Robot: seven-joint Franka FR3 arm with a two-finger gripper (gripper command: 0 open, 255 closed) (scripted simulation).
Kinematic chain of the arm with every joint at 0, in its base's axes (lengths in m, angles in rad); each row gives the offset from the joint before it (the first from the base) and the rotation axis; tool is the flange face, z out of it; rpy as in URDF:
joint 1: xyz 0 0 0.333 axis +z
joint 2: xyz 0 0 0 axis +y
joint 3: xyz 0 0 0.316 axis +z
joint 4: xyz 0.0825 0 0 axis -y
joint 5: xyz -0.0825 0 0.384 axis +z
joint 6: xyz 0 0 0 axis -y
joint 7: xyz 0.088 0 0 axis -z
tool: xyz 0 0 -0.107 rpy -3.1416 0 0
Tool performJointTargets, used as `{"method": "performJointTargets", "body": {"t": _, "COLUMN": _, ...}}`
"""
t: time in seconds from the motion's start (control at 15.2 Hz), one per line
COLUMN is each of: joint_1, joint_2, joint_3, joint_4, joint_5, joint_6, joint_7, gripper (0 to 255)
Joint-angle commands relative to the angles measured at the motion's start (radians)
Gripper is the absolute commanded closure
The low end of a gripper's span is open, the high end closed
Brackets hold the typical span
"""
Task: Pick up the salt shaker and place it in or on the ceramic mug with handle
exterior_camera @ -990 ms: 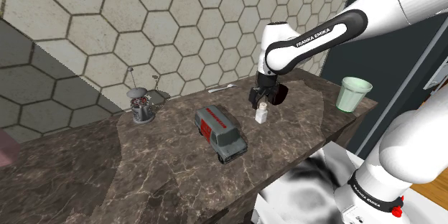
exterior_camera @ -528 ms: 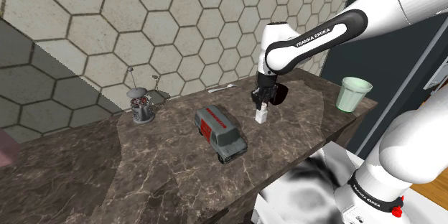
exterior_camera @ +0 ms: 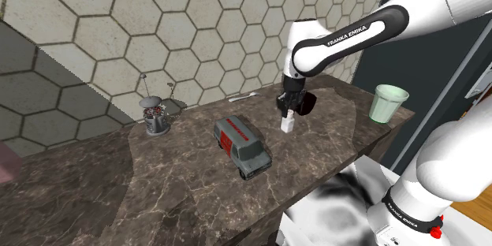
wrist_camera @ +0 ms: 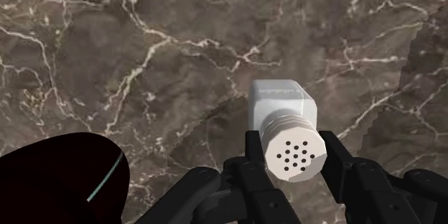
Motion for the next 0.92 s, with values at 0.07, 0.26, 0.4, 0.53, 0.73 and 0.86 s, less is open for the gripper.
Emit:
{"method": "performJointTargets", "body": {"t": 0.07, "joint_1": 0.000, "joint_2": -0.023, "joint_3": -0.001, "joint_4": 0.021, "joint_5": 0.001, "joint_6": -0.044, "joint_7": 0.000, "gripper": 255}}
{"method": "performJointTargets", "body": {"t": 0.26, "joint_1": 0.000, "joint_2": -0.042, "joint_3": -0.002, "joint_4": 0.045, "joint_5": 0.001, "joint_6": -0.088, "joint_7": 0.000, "gripper": 255}}
{"method": "performJointTargets", "body": {"t": 0.4, "joint_1": 0.000, "joint_2": -0.054, "joint_3": -0.002, "joint_4": 0.063, "joint_5": 0.001, "joint_6": -0.117, "joint_7": 0.000, "gripper": 255}}
{"method": "performJointTargets", "body": {"t": 0.53, "joint_1": 0.000, "joint_2": -0.064, "joint_3": -0.003, "joint_4": 0.081, "joint_5": 0.001, "joint_6": -0.145, "joint_7": -0.001, "gripper": 255}}
{"method": "performJointTargets", "body": {"t": 0.73, "joint_1": 0.000, "joint_2": -0.078, "joint_3": -0.004, "joint_4": 0.109, "joint_5": 0.001, "joint_6": -0.188, "joint_7": -0.001, "gripper": 255}}
{"method": "performJointTargets", "body": {"t": 0.86, "joint_1": 0.000, "joint_2": -0.086, "joint_3": -0.004, "joint_4": 0.129, "joint_5": 0.001, "joint_6": -0.216, "joint_7": -0.001, "gripper": 255}}
